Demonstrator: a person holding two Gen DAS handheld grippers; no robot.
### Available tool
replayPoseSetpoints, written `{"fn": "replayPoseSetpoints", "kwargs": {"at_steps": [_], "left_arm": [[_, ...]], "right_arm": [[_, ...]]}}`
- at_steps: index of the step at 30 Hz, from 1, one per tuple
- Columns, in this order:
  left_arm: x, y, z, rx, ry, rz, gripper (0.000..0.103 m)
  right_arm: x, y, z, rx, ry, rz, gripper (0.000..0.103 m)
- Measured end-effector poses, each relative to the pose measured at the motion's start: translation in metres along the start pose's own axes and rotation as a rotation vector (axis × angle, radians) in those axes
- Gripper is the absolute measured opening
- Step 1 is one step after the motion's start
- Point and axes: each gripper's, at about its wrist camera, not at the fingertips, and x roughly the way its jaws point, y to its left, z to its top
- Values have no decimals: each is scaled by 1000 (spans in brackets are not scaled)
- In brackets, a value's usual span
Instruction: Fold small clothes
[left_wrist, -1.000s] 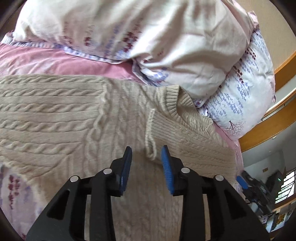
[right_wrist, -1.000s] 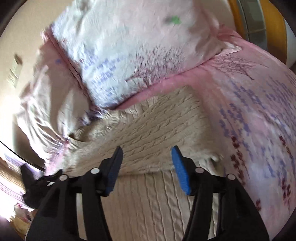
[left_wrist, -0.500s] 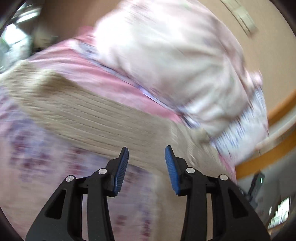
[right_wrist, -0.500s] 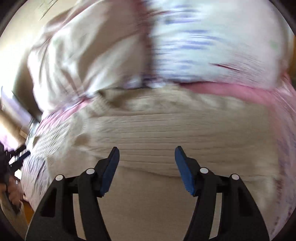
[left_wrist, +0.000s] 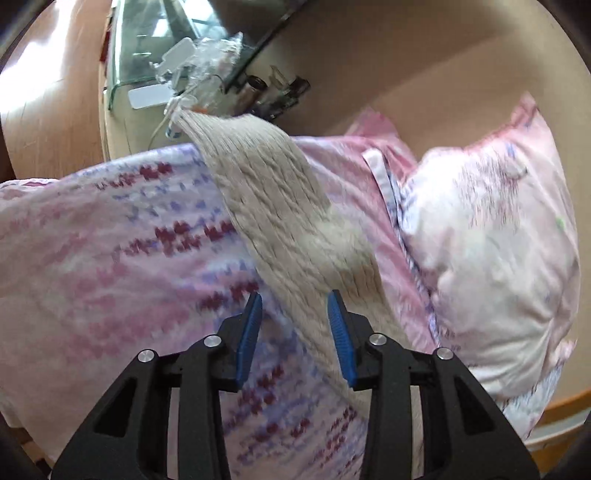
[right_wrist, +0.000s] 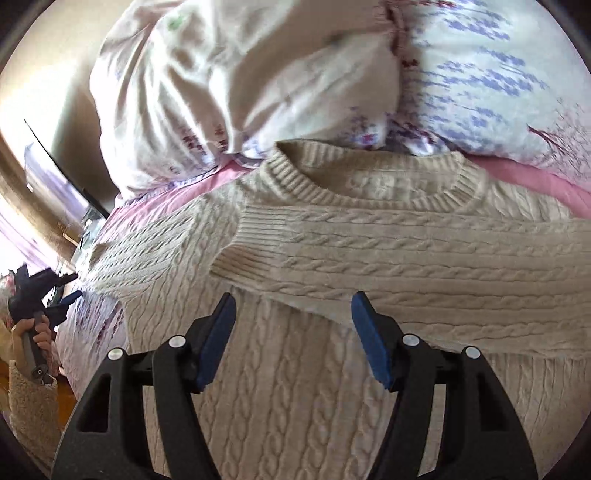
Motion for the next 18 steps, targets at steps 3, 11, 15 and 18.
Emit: {"fn": "replayPoseSetpoints", "kwargs": {"at_steps": [3,11,15,18], "left_arm": [[0,9,16,-75,-43,-3,38],[6,23,31,-156,-92,-20,8],[-1,12,28,-116,-121,-92,5],[-11,-11,21,-65,-126,-203,4]], "right_arm": [[-2,-9,-1,28,-2,-1,65],[-9,-26,-6,62,-6,6,65],[-15,-32,-7,67,-13,12,65],[-20,-37,-8,73,-23,15,65]]}}
